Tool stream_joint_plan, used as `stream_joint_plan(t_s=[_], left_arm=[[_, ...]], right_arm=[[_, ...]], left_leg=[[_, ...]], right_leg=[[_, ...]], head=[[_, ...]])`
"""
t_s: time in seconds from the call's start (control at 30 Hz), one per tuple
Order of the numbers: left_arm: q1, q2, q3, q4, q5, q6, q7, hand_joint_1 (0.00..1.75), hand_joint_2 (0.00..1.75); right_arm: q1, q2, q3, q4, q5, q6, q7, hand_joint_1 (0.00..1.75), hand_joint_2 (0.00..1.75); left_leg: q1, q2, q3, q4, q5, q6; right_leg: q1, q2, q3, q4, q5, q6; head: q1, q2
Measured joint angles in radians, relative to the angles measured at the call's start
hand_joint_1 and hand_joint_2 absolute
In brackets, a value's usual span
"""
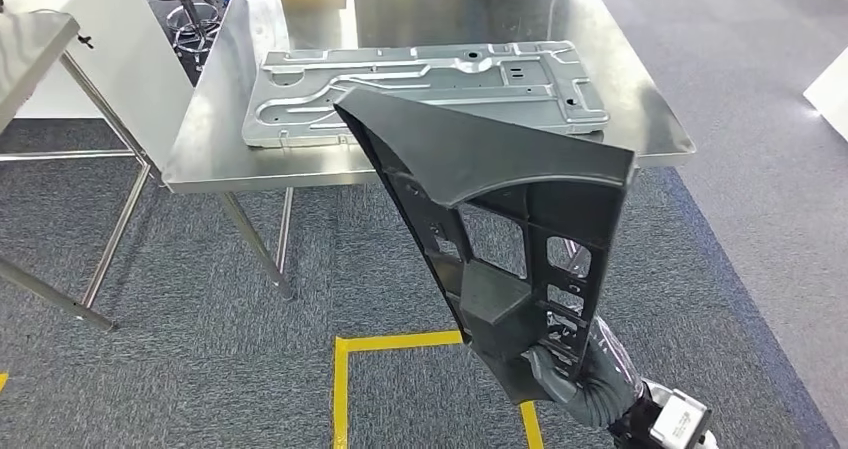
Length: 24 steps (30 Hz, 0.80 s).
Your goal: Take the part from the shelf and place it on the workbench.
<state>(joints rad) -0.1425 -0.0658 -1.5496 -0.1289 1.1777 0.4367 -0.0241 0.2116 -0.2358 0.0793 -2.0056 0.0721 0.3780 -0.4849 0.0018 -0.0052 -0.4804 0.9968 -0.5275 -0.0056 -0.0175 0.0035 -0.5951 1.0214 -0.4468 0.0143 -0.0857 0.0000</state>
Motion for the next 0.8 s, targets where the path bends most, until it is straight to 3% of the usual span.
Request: stream_joint_plan(t_s=[0.07,0.1,0.17,0.2,0.23,0.27,0.33,0.4,0.5,0.57,0.6,0.67,0.7,0.73,0.77,0.8], left_arm=[[-0.001,0.001,0.000,0.000,0.000,0.000,0.000,0.00,1.75],[-0.001,0.001,0.000,0.000,0.000,0.000,-0.001,0.00,1.75],[-0.006,0.002,0.000,0.000,0.002,0.000,-0.003,0.00,1.75],[-0.009,0.002,0.000,0.000,0.003,0.000,-0.005,0.00,1.75],[-0.013,0.002,0.000,0.000,0.003,0.000,-0.005,0.00,1.75],[-0.014,0.002,0.000,0.000,0.003,0.000,-0.005,0.00,1.75],[-0.010,0.002,0.000,0.000,0.001,0.000,-0.003,0.00,1.75],[-0.006,0.003,0.000,0.000,0.000,0.000,-0.002,0.00,1.75],[-0.005,0.003,0.000,0.000,0.000,-0.001,-0.002,0.00,1.75],[-0.005,0.002,0.000,0.000,0.000,-0.001,-0.002,0.00,1.75],[-0.005,0.002,0.000,0.000,0.000,-0.001,-0.002,0.00,1.75],[-0.004,0.001,0.000,0.000,0.002,-0.002,-0.002,0.00,1.75],[-0.004,0.001,0.000,0.000,0.004,-0.002,-0.003,0.00,1.75],[-0.003,0.001,0.000,0.000,0.005,-0.002,-0.004,0.00,1.75],[-0.002,0.001,0.000,0.000,0.006,-0.002,-0.004,0.00,1.75],[-0.002,0.001,0.000,0.000,0.006,-0.002,-0.004,0.00,1.75]], right_arm=[[0.000,0.000,0.000,-0.003,0.000,0.000,0.000,1.75,1.75],[0.000,0.000,0.000,-0.005,0.000,0.000,0.000,1.75,1.75],[-0.001,0.000,0.000,-0.006,0.000,0.000,0.000,1.75,1.75],[0.000,0.000,0.000,-0.006,0.001,0.000,0.000,1.75,1.75],[0.000,0.000,0.000,-0.006,0.001,0.000,0.000,1.75,1.75],[-0.001,0.000,0.000,-0.006,0.001,0.000,0.001,1.75,1.75],[-0.001,0.000,0.000,-0.005,0.001,0.000,0.001,1.75,1.75],[-0.002,0.000,0.000,-0.005,0.001,0.000,0.001,1.75,1.75],[-0.002,0.000,0.000,-0.006,0.002,0.000,0.002,1.75,1.75],[-0.004,0.000,-0.001,-0.006,0.001,0.001,0.001,1.75,1.75],[-0.005,0.000,-0.001,-0.006,0.001,0.001,0.001,1.75,1.75],[-0.008,0.000,-0.001,-0.004,0.001,0.001,0.002,1.75,1.75],[-0.008,0.000,-0.001,-0.003,0.001,0.002,0.003,1.75,1.75],[-0.010,0.000,-0.001,-0.001,0.001,0.002,0.005,1.75,1.75],[-0.012,0.000,-0.001,0.001,0.001,0.002,0.005,1.75,1.75],[-0.014,0.000,-0.001,0.002,0.001,0.002,0.006,1.75,1.75]], left_leg=[[0.002,0.001,-0.015,0.050,-0.028,-0.011],[0.004,0.001,-0.042,0.107,-0.052,-0.015],[0.005,0.001,-0.127,0.249,-0.099,-0.021],[0.005,0.001,-0.158,0.291,-0.101,-0.023],[0.005,0.002,-0.173,0.299,-0.083,-0.023],[0.005,0.002,-0.169,0.267,-0.044,-0.021],[0.004,0.002,-0.129,0.141,0.047,-0.011],[-0.001,0.002,-0.099,0.048,0.081,0.001],[-0.003,0.001,-0.094,0.023,0.073,0.017],[0.002,0.000,-0.080,0.009,0.073,0.028],[0.004,0.001,-0.073,0.004,0.071,0.033],[0.002,0.002,-0.063,0.002,0.063,0.040],[0.001,0.002,-0.058,0.002,0.058,0.042],[0.000,0.001,-0.051,0.002,0.052,0.042],[0.000,0.000,-0.042,0.002,0.045,0.041],[0.000,-0.001,-0.030,0.002,0.037,0.040]], right_leg=[[-0.005,-0.001,0.015,-0.008,-0.006,-0.013],[-0.005,-0.002,0.022,-0.010,-0.010,-0.018],[-0.004,-0.005,0.031,-0.010,-0.020,-0.023],[-0.003,-0.005,0.037,-0.010,-0.025,-0.023],[-0.003,-0.005,0.044,-0.010,-0.031,-0.023],[-0.003,-0.004,0.054,-0.010,-0.038,-0.022],[-0.003,-0.001,0.073,-0.010,-0.052,-0.017],[0.000,0.002,0.077,-0.008,-0.062,-0.007],[0.001,0.000,0.075,-0.014,-0.065,0.011],[0.000,-0.002,0.068,0.012,-0.080,0.021],[-0.001,-0.002,0.046,0.056,-0.098,0.024],[-0.003,-0.003,-0.037,0.193,-0.144,0.029],[-0.003,-0.003,-0.078,0.250,-0.153,0.031],[-0.004,-0.003,-0.105,0.275,-0.142,0.032],[-0.005,-0.003,-0.110,0.258,-0.110,0.032],[-0.005,-0.003,-0.097,0.206,-0.062,0.030]], head=[[0.000,0.000],[0.000,0.000],[0.000,0.000],[0.000,0.000],[0.000,0.000],[0.000,0.000],[0.000,0.000],[0.000,0.000],[0.000,0.000],[0.000,0.000],[0.000,0.000],[0.000,0.000],[0.000,0.000],[0.000,0.000],[0.000,0.000],[0.000,0.000]])
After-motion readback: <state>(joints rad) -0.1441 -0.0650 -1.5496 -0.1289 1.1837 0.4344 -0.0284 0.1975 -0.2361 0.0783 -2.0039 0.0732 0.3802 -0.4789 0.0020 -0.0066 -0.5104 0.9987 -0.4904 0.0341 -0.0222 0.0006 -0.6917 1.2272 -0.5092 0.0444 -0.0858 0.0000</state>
